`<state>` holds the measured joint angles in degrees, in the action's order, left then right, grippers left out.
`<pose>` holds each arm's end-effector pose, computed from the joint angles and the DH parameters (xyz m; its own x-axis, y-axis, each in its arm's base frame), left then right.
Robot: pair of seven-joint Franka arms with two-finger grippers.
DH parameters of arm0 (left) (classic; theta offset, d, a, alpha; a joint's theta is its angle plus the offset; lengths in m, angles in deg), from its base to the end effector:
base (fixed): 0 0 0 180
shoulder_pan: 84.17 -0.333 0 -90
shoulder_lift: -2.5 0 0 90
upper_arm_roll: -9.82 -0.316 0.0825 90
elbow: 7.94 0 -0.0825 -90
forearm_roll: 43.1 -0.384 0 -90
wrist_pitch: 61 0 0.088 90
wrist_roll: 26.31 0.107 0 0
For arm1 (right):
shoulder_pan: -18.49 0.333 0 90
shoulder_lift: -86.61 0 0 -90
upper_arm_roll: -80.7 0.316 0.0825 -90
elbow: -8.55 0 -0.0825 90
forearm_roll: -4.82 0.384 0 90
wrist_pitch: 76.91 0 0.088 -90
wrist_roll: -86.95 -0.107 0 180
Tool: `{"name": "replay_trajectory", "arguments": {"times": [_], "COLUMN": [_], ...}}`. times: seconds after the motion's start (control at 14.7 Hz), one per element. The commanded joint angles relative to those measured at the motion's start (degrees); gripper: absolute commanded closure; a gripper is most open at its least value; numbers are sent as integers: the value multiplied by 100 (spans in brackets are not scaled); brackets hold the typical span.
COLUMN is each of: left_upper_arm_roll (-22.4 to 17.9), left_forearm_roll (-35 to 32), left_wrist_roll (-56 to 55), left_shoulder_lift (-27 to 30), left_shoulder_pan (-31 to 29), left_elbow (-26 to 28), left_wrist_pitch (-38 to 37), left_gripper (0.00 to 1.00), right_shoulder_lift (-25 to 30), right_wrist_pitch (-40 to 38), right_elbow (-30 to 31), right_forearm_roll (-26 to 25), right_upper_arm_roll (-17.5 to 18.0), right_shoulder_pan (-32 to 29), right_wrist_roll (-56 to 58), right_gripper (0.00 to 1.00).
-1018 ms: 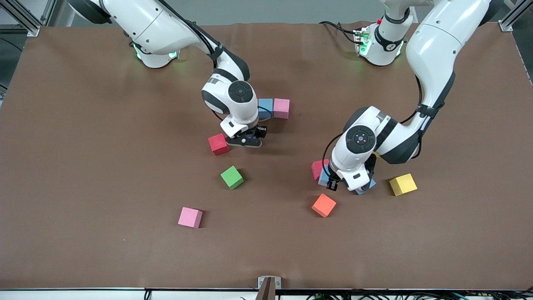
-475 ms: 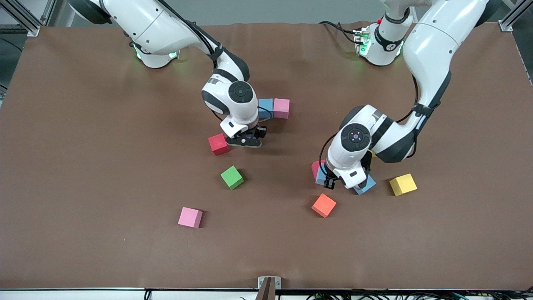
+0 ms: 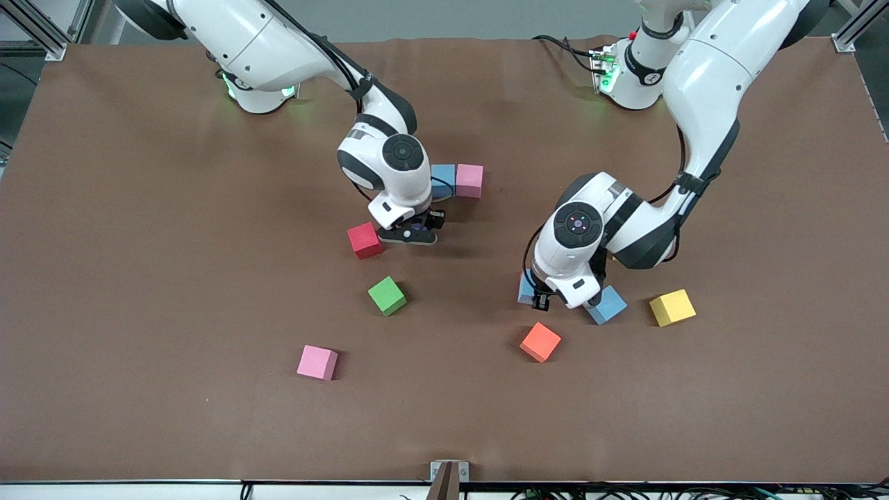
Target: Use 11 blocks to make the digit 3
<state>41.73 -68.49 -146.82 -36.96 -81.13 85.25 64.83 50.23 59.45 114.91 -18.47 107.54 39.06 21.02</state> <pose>0.5986 -0.3379 0.2637 0.2345 0.9721 0.0099 0.9720 -0.2346 0.0111 0.4459 0.4549 0.2047 0.9951 -0.0985 -0.0060 -0.0984 -0.9950 0.0147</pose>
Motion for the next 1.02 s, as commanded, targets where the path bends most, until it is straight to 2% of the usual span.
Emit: {"name": "replay_trajectory", "arguments": {"times": [0.0, 0.95], "left_upper_arm_roll": [-18, -9], "left_forearm_roll": [-10, 16], "left_wrist_roll": [-201, -764], "left_shoulder_lift": [-35, -61], "left_shoulder_pan": [65, 162], "left_elbow": [-46, -169], "left_wrist_pitch": [11, 11], "left_gripper": [68, 68], "right_shoulder_lift": [-9, -9], "right_wrist_pitch": [-4, -5], "right_elbow": [43, 86], "right_forearm_roll": [-141, -141], "right_upper_arm_roll": [-48, -48], "right_shoulder_pan": [105, 166], "right_wrist_roll": [-166, -218], "right_gripper": [93, 91]}}
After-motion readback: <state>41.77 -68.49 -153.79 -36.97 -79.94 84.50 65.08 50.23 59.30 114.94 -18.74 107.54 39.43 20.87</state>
